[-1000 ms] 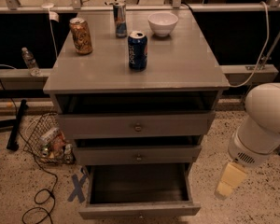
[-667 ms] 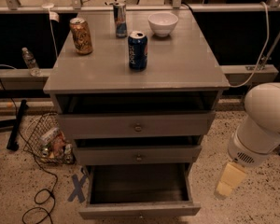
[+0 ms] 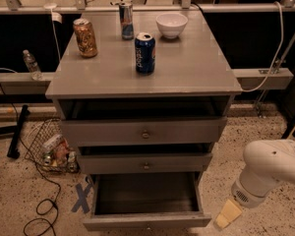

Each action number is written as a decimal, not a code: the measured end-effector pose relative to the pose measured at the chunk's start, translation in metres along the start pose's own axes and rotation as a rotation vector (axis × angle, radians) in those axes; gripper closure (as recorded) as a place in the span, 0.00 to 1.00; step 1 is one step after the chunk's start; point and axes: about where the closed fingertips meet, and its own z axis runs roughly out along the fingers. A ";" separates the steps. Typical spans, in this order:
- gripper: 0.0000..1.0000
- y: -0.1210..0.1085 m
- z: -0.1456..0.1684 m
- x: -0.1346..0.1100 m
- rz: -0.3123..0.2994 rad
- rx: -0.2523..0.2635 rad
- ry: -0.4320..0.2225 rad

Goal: Close bottom drawer

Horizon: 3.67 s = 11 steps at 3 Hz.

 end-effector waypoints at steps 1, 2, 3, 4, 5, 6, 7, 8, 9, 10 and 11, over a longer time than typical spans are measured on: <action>0.00 0.002 0.082 0.006 0.122 -0.079 0.034; 0.00 0.002 0.081 0.006 0.122 -0.079 0.034; 0.00 -0.002 0.107 0.005 0.113 -0.116 0.051; 0.00 -0.011 0.168 -0.001 0.091 -0.193 0.076; 0.00 -0.001 0.245 -0.004 0.064 -0.267 0.135; 0.00 0.008 0.275 -0.005 0.049 -0.297 0.161; 0.00 0.028 0.313 -0.015 -0.022 -0.395 0.145; 0.00 0.040 0.334 -0.024 -0.093 -0.457 0.122; 0.17 0.049 0.349 -0.033 -0.150 -0.521 0.092; 0.49 0.051 0.353 -0.033 -0.161 -0.531 0.090; 0.71 0.052 0.354 -0.032 -0.162 -0.534 0.092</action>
Offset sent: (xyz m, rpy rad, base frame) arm -0.0087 0.0035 -0.0635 0.0202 0.0616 -0.1002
